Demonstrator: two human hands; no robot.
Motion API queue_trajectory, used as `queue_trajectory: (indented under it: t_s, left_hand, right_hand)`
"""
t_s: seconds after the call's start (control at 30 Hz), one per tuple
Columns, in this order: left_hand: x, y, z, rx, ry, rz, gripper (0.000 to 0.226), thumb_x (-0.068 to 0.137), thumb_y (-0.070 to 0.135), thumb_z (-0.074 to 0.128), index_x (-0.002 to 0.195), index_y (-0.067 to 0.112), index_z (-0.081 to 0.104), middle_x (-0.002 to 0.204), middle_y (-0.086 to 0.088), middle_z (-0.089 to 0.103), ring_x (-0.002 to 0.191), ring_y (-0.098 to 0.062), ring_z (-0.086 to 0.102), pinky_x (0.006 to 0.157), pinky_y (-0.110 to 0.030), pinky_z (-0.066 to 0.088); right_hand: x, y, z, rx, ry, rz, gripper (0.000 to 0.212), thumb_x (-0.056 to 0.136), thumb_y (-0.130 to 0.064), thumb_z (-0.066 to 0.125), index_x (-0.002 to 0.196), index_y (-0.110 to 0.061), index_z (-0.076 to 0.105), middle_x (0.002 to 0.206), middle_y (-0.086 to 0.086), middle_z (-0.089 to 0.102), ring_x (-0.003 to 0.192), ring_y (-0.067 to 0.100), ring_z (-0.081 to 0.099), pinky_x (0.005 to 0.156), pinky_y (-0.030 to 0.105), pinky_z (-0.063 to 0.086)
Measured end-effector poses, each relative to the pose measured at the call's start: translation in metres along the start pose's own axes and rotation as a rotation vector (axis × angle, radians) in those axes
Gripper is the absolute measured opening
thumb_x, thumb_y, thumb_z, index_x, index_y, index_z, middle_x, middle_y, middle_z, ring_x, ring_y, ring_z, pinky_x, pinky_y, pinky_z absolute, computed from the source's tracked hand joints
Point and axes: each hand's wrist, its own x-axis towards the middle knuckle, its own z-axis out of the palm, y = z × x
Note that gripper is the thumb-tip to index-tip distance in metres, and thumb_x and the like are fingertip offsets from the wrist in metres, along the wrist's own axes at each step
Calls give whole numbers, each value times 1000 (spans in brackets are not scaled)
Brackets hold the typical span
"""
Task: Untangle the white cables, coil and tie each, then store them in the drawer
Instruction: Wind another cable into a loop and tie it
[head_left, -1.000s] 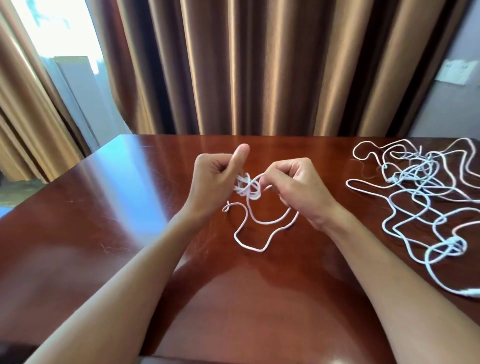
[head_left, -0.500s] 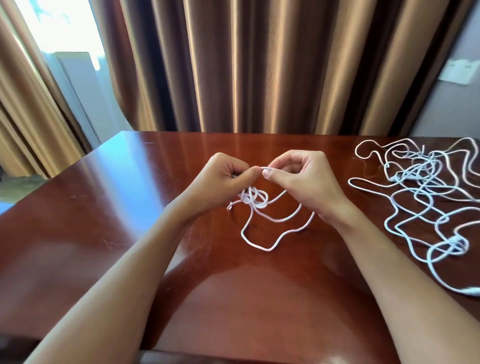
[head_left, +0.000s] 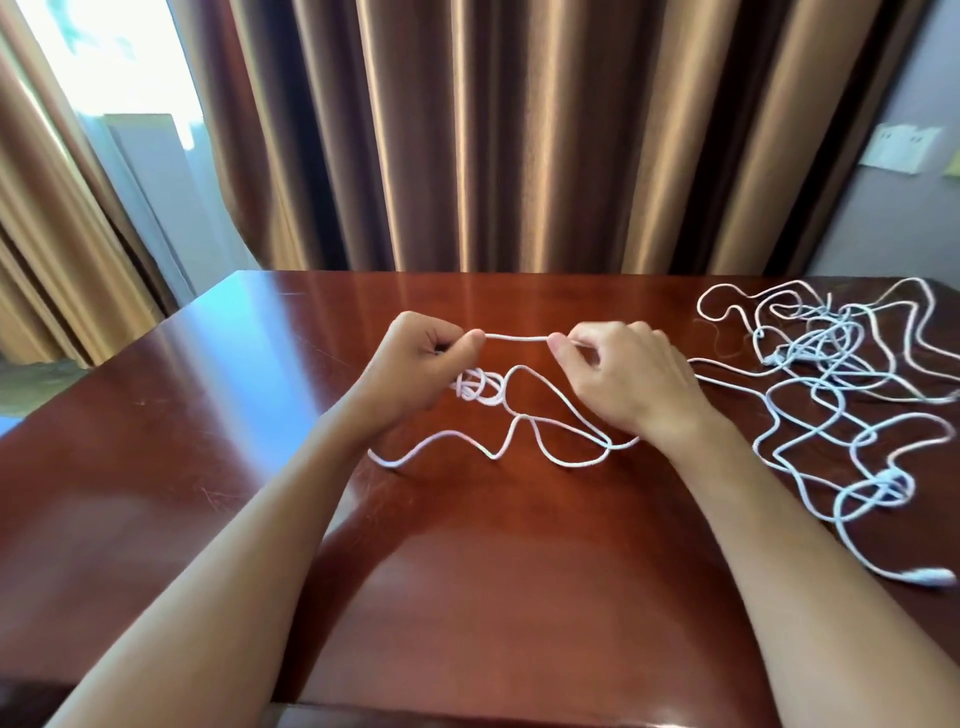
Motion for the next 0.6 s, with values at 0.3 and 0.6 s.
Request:
queue_trajectory:
  t_s: [0.3, 0.6]
  left_hand:
    - [5, 19, 5, -619, 298, -261, 50, 99, 8, 54, 50, 6, 44, 38, -3, 33, 30, -12, 25, 36, -18, 24]
    - [4, -2, 0, -63, 613, -199, 46, 77, 7, 56, 38, 16, 34, 36, 12, 27, 44, -3, 28, 53, -27, 31]
  right_hand:
    - [-14, -28, 8, -108, -234, -248, 37, 109, -43, 28, 113, -20, 55, 109, 11, 68, 107, 38, 64, 73, 40, 41]
    - [-33, -68, 23, -113, 144, -738, 12, 99, -28, 55, 96, -17, 56, 45, 4, 56, 35, 30, 55, 40, 25, 23]
